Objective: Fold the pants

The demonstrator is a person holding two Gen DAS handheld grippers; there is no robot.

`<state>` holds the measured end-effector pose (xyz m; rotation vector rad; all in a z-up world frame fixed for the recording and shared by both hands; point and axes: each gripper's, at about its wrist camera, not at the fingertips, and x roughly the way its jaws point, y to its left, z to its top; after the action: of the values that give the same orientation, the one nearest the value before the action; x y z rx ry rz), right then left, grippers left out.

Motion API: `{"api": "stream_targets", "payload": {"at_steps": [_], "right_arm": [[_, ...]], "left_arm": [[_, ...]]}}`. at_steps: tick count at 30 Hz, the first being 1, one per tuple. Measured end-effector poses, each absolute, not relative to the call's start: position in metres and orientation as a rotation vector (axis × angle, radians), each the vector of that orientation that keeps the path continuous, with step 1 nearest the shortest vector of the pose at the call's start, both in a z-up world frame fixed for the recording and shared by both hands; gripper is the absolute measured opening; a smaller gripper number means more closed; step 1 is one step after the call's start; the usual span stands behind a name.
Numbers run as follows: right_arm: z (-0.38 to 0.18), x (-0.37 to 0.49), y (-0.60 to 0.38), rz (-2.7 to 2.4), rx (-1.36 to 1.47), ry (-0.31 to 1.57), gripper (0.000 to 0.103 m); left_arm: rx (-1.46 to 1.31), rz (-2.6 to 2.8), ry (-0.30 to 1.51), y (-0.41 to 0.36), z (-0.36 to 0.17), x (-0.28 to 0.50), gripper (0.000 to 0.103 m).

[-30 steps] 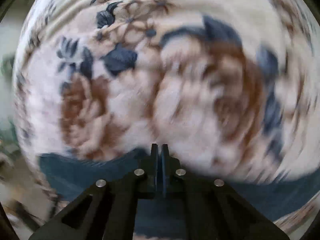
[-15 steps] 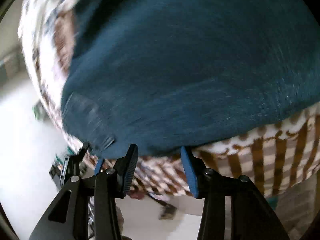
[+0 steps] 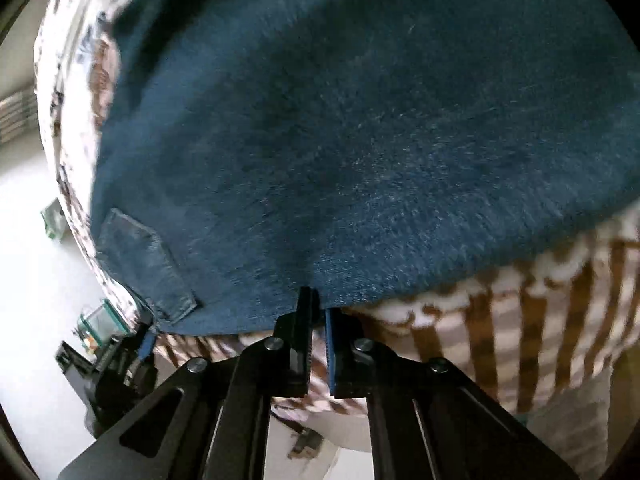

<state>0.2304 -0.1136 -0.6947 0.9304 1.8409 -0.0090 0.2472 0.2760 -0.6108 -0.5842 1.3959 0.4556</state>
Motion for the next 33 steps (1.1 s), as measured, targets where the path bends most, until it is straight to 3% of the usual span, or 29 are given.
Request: {"api": "stream_targets", "payload": {"at_steps": [2, 4, 5, 6, 7, 8, 9, 15, 23, 30, 33], "right_arm": [[-0.697, 0.235, -0.117, 0.037, 0.947, 1.844, 0.013], [-0.691, 0.236, -0.124, 0.083, 0.993, 1.814, 0.039], [-0.68, 0.234, -0.134, 0.105, 0.992, 1.769, 0.068], [-0.672, 0.233, -0.144, 0.121, 0.995, 1.726, 0.083], [-0.662, 0.229, -0.156, 0.135, 1.0, 1.679, 0.084], [-0.652, 0.224, -0.171, 0.134, 1.002, 1.628, 0.084], [-0.643, 0.218, -0.19, 0.122, 1.001, 1.582, 0.084], [-0.615, 0.155, -0.356, -0.138, 1.096, 1.363, 0.084], [-0.619, 0.058, -0.612, -0.583, 1.107, 1.164, 0.084], [-0.669, 0.039, -0.751, -0.628, 1.22, 1.067, 0.076], [-0.694, 0.046, -0.769, -0.587, 1.296, 1.046, 0.067]], "left_arm": [[-0.551, 0.466, 1.402, 0.27, -0.602, 0.255, 0.025], [-0.449, 0.469, 1.406, 0.25, -0.584, 0.268, 0.028], [-0.369, 0.444, 1.397, 0.232, -0.571, 0.272, 0.035], [-0.302, 0.421, 1.392, 0.215, -0.562, 0.276, 0.054], [-0.246, 0.386, 1.393, 0.196, -0.555, 0.278, 0.067], [-0.201, 0.337, 1.399, 0.171, -0.55, 0.282, 0.088], [-0.169, 0.299, 1.403, 0.148, -0.547, 0.284, 0.09], [-0.061, 0.029, 1.458, -0.01, -0.559, 0.278, 0.09], [0.146, -0.189, 1.505, -0.208, -0.604, 0.279, 0.09], [0.211, -0.196, 1.604, -0.295, -0.654, 0.291, 0.09], [0.229, -0.148, 1.61, -0.3, -0.664, 0.298, 0.098]]}}
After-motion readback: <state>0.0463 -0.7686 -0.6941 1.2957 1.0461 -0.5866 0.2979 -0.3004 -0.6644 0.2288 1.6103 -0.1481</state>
